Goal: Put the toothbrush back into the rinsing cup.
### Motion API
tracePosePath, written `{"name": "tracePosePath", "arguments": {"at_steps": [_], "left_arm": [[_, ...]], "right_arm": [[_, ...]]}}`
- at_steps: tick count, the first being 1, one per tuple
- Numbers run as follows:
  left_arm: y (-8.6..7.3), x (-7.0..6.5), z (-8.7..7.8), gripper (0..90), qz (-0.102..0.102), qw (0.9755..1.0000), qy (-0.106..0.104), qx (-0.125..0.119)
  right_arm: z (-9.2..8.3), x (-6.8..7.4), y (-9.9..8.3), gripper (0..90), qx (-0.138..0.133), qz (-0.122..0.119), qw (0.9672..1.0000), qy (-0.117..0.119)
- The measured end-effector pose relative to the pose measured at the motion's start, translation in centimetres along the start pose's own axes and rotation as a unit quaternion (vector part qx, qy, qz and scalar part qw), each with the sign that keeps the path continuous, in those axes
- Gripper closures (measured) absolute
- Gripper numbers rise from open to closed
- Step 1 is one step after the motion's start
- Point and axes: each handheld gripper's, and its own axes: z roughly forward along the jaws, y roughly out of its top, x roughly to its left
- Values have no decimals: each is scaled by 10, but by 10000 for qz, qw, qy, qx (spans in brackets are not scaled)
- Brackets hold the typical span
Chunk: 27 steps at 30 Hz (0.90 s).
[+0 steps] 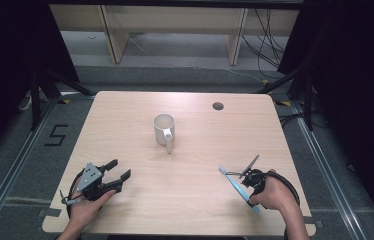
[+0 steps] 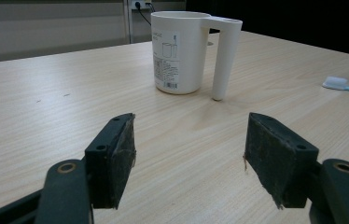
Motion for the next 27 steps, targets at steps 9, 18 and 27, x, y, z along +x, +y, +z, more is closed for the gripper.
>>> {"name": "tracePosePath", "arguments": {"at_steps": [9,18,27], "left_arm": [[0,0,0,326,1,10000,1,1],[0,0,0,326,3,10000,-1,-5],[0,0,0,326,15,10000,-5,-6]], "right_arm": [[2,-2,4,741,24,-39,10000,73],[6,1,6,752,167,159,9997,34],[8,2,11,776,215,104,9997,-113]]}}
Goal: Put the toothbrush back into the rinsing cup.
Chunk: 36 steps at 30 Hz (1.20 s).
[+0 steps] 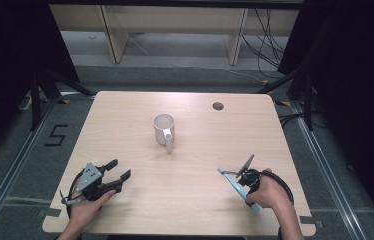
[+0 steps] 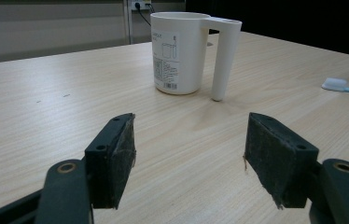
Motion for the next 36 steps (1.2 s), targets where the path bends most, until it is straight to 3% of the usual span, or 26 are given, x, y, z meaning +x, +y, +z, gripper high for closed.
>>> {"name": "tracePosePath", "arguments": {"at_steps": [1,2,3,5,6,7,14,15,16,18,21,23,24,27,29,32,34,36], "left_arm": [[0,0,0,325,-1,10000,0,0],[0,0,0,325,-1,10000,-2,-1],[0,0,0,325,-1,10000,-3,-2],[0,0,1,325,-8,10000,-19,-41],[-1,0,1,325,-14,10000,-42,-82],[-1,0,1,324,-21,10000,-41,-86],[-1,0,1,324,-20,10000,-39,-81],[-1,0,1,324,-12,10000,-39,-79],[-1,0,1,324,-7,10000,-38,-75],[0,0,0,324,3,10000,-10,-16],[-1,0,1,324,-30,10000,-40,-85],[-1,0,1,323,-47,9999,-40,-83],[-1,0,1,323,-46,9999,-41,-88],[-1,0,1,323,-24,9999,-49,-89],[-1,0,1,323,-18,10000,-47,-86],[-1,0,1,323,-17,9999,-44,-93],[-1,0,1,323,-18,9999,-49,-94],[-1,0,1,323,-21,9999,-49,-89]], "right_arm": [[-1,2,1,779,56,139,9999,4],[2,-3,1,781,-5,-180,9998,-1],[1,0,1,784,-1,-18,10000,-56],[2,0,3,783,19,-65,10000,-22],[1,1,3,782,20,-30,9999,-115],[2,2,3,771,-41,27,10000,29],[0,0,6,709,-166,-15,9998,-68],[0,0,8,703,-199,-40,9998,24],[-2,1,9,702,-209,-75,9997,-84],[-3,4,11,703,-144,148,9998,-45],[-2,4,15,709,-135,76,9998,-86],[-2,6,16,711,-110,182,9997,-92],[0,3,15,723,-197,-55,9997,-153],[1,4,17,775,-136,-206,9996,-106],[1,6,17,783,-110,-114,9998,-97],[1,3,18,787,-98,-247,9996,-79],[1,5,18,789,-82,-122,9999,-32],[1,3,18,791,-65,-238,9997,-6]]}}
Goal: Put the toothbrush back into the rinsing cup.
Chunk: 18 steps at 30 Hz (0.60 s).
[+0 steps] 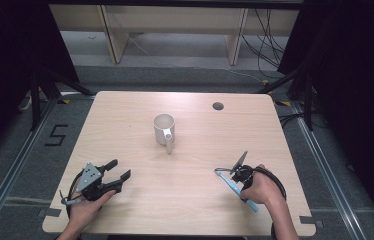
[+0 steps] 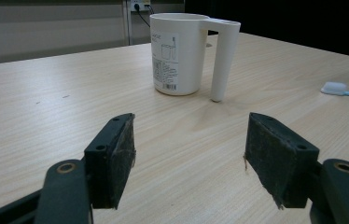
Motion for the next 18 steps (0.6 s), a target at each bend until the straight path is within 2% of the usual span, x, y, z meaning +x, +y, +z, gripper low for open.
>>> {"name": "tracePosePath", "arguments": {"at_steps": [1,2,3,4,5,6,7,9,10,13,16,17,18], "left_arm": [[0,0,0,323,0,10000,0,4],[0,0,0,323,2,10000,-2,-1],[0,0,0,323,-1,10000,-1,-1],[0,0,0,323,-4,10000,-1,-15],[0,0,0,323,-4,10000,-1,-4],[0,0,0,323,-5,10000,4,2],[0,0,0,323,-7,10000,1,0],[0,0,0,323,9,10000,5,12],[0,0,0,324,15,10000,11,3],[1,-1,-1,324,48,9999,53,105],[1,-1,-1,324,56,9999,41,110],[1,-1,-1,325,52,9999,36,106],[0,-1,0,324,32,10000,31,52]], "right_arm": [[0,-1,0,791,-13,3,10000,7],[0,-1,0,791,9,128,9999,32],[-3,2,-1,792,26,355,9993,91],[-3,1,-1,792,23,363,9992,152],[-1,-3,-3,792,-106,119,9998,123],[-2,-1,-3,792,-79,280,9995,115],[-2,-2,-4,792,-140,193,9996,131],[-3,-1,-6,792,-185,280,9993,146],[-4,-2,-6,793,-262,128,9995,107],[-10,2,-8,793,-341,279,9990,99],[-13,2,-9,793,-481,120,9987,93],[-15,4,-10,793,-472,236,9985,109],[-16,4,-11,793,-522,185,9984,96]]}}
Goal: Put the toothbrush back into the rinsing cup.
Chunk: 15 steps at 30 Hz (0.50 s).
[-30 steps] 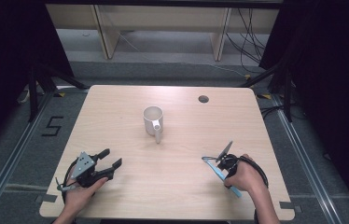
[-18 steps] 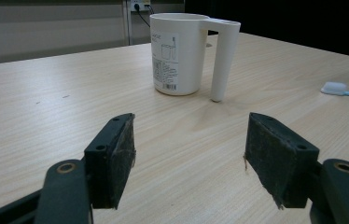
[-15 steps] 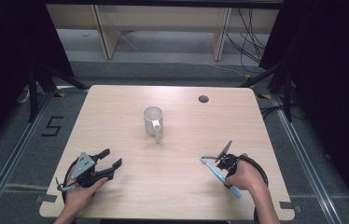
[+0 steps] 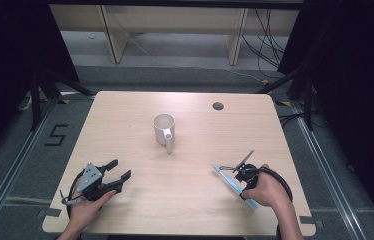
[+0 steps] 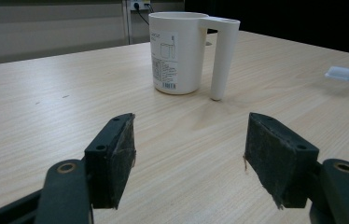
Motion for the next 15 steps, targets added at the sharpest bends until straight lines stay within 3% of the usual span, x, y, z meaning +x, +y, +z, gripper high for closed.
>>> {"name": "tracePosePath", "arguments": {"at_steps": [7,13,15], "left_arm": [[0,1,1,324,-20,10000,-32,-51],[0,0,0,324,4,10000,6,40],[0,0,0,324,1,10000,8,39]], "right_arm": [[-4,2,-1,793,-555,-439,9974,157],[-6,8,-3,794,-1023,-590,9930,102],[-8,10,-4,794,-1073,-524,9928,55]]}}
